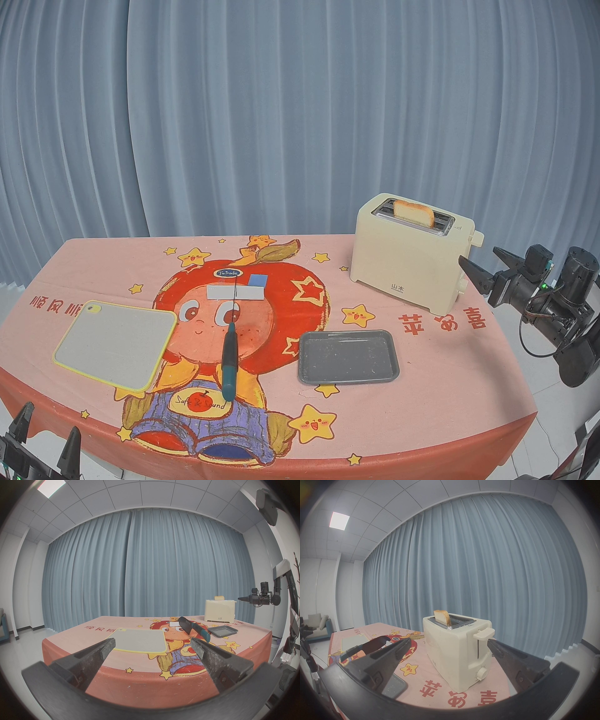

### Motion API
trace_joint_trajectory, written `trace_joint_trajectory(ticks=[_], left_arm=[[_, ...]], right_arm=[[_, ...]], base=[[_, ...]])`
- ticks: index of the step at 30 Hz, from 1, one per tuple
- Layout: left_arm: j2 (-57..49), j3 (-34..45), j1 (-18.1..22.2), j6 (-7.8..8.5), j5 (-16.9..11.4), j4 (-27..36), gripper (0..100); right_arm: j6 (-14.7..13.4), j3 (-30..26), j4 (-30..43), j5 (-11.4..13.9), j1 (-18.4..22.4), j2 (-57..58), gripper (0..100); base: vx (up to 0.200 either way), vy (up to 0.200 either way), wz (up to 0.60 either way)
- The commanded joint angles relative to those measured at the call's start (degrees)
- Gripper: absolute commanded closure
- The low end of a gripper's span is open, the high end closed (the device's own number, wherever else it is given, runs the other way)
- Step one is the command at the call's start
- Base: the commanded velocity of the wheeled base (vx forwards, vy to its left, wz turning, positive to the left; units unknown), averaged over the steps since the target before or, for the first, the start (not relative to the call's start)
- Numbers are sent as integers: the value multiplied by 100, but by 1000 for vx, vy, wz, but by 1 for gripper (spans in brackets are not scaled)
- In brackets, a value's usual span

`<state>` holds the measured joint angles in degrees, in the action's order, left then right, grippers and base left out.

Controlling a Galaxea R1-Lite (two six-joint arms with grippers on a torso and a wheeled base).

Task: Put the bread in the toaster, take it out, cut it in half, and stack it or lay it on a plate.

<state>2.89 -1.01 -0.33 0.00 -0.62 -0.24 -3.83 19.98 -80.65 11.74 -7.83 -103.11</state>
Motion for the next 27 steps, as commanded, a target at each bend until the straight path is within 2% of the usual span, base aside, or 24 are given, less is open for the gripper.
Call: trace_joint_trajectory(ticks=[1, 19, 27], left_arm=[[1, 101, -2, 0, 1, -2, 0], [1, 101, -2, 0, 1, -2, 0], [1, 101, -2, 0, 1, -2, 0]], right_arm=[[40, -3, -3, -23, -17, 10, 0], [-39, 67, 6, -40, -131, 45, 0], [-145, -152, 6, -31, -351, 203, 0]], base=[[0, 0, 0], [0, 0, 0], [0, 0, 0]])
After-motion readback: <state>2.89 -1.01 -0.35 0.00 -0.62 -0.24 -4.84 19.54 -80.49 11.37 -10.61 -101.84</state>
